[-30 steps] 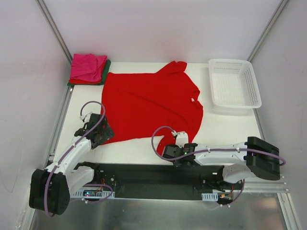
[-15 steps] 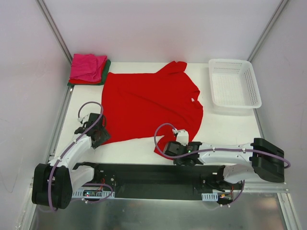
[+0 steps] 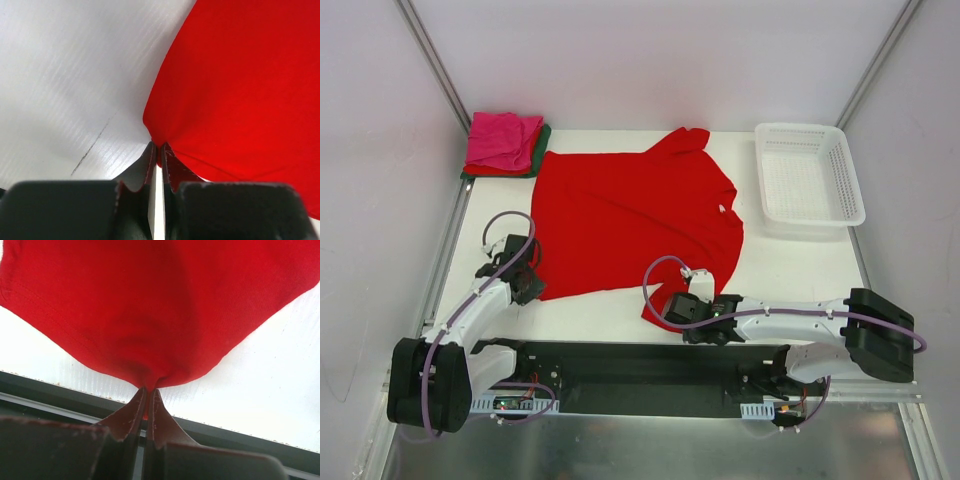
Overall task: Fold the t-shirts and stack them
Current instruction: Grap the side of the flattened tshirt closest away from the robot with both arms
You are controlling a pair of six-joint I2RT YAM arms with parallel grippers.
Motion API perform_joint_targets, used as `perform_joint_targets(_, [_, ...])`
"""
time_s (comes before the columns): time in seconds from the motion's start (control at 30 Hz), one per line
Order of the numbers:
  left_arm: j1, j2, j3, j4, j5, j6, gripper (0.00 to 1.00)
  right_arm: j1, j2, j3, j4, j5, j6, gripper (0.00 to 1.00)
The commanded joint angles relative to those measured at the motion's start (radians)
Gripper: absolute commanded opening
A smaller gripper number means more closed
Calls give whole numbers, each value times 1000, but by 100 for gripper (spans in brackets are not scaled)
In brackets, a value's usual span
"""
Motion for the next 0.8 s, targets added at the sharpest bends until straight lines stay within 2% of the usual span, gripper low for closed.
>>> perform_joint_targets(0.0, [9, 10, 37, -20, -3, 7, 0, -4, -13, 17, -5, 3, -9, 1])
perform_joint_targets(0.23, [9, 27, 63, -18, 17, 31, 0, -7, -42, 44, -83, 71, 8, 1])
perform_joint_targets(0.77, [9, 90, 153, -18, 15, 130, 0, -95, -335, 238, -601, 355, 50, 1])
